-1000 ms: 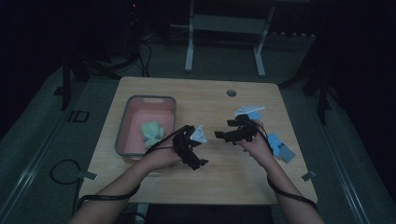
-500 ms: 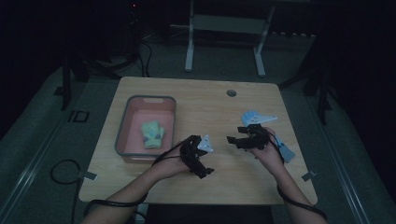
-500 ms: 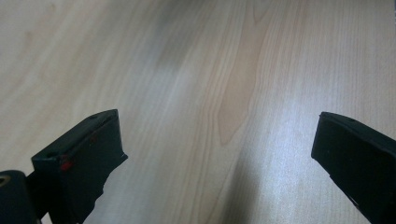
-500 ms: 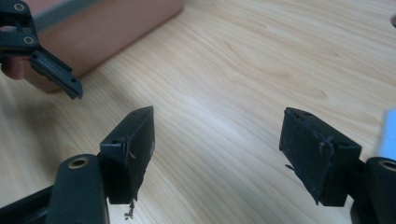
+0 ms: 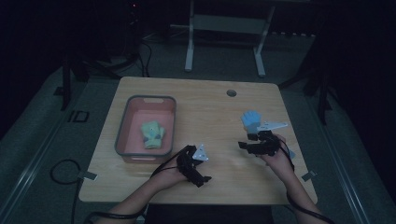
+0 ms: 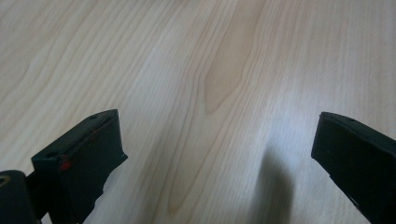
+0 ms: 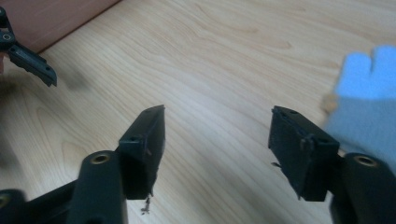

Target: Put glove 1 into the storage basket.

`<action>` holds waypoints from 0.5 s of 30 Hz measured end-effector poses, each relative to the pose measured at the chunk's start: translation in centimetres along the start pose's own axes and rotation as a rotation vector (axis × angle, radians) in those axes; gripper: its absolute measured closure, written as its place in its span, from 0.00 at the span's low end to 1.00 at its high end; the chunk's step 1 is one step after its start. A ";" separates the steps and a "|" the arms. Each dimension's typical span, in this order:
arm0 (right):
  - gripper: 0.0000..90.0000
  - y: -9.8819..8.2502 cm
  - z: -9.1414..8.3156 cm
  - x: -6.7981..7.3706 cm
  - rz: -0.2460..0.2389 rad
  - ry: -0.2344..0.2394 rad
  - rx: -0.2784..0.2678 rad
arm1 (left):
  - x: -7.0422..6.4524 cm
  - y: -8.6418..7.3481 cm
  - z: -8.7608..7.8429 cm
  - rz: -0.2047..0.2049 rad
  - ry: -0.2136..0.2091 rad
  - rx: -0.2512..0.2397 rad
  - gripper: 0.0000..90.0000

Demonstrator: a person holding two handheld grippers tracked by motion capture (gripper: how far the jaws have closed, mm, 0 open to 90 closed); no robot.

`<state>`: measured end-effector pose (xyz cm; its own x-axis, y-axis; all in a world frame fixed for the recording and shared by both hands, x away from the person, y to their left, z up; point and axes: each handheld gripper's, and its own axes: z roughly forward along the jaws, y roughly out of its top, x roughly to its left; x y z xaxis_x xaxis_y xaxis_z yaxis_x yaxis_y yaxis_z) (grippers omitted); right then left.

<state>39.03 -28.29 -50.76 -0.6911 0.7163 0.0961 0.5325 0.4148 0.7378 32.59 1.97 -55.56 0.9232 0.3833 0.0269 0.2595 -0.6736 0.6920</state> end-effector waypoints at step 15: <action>0.43 -1.1 -1.4 -2.0 0.030 -0.061 -0.010 | -1.1 -2.4 -0.5 -0.082 0.083 -0.036 0.03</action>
<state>39.09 -30.98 -50.82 -0.6436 0.7613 0.0780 0.5478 0.3871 0.7417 30.81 3.44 -56.92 0.8724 0.4881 0.0274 0.3217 -0.6154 0.7196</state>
